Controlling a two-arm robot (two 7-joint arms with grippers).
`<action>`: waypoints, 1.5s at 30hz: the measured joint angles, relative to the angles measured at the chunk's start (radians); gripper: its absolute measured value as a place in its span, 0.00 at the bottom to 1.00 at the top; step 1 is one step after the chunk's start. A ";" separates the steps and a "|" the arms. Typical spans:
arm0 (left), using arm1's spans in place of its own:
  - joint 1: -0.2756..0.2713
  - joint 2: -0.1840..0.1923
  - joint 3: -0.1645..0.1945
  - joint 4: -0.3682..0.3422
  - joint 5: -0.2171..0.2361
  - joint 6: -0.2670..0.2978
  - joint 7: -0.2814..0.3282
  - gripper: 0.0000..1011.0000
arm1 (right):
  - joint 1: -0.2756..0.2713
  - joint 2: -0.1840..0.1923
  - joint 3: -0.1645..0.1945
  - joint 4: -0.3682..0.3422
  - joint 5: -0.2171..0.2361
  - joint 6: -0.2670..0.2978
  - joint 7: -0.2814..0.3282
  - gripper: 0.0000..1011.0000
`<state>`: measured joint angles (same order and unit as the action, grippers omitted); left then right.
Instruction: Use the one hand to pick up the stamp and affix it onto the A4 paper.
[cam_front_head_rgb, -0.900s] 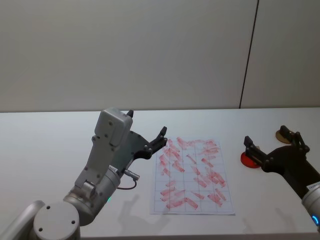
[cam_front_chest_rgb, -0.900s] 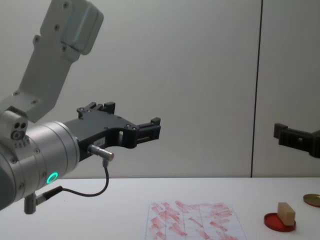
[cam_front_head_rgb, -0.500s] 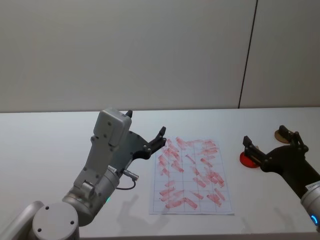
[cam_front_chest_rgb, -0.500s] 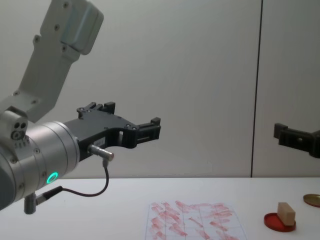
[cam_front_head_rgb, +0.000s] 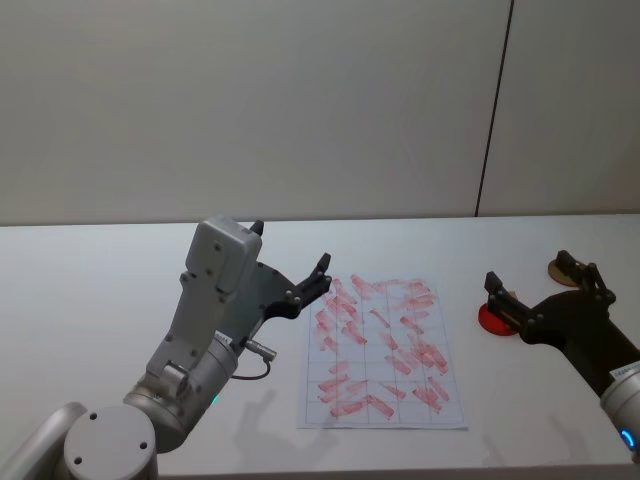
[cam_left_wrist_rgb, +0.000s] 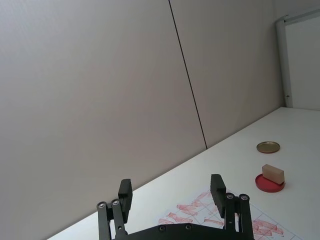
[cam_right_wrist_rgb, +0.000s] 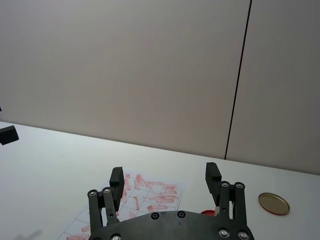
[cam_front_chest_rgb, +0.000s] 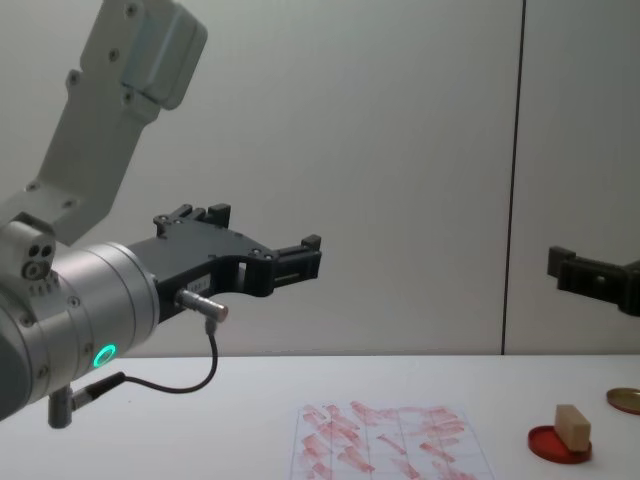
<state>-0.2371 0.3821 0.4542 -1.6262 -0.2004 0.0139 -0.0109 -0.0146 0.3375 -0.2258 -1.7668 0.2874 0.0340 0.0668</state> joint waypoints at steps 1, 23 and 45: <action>0.000 0.000 0.000 0.000 0.000 0.000 0.000 0.98 | 0.000 0.000 0.000 0.000 0.000 0.000 0.000 0.99; 0.000 0.000 0.000 0.000 0.000 0.000 0.000 0.98 | 0.022 -0.031 -0.010 0.019 -0.042 0.046 -0.046 0.99; 0.000 0.000 0.000 0.000 0.000 0.000 0.000 0.98 | 0.188 -0.105 0.015 0.249 -0.058 0.150 -0.109 0.99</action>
<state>-0.2371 0.3821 0.4542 -1.6262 -0.2004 0.0138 -0.0109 0.1738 0.2326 -0.2111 -1.5175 0.2296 0.1839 -0.0419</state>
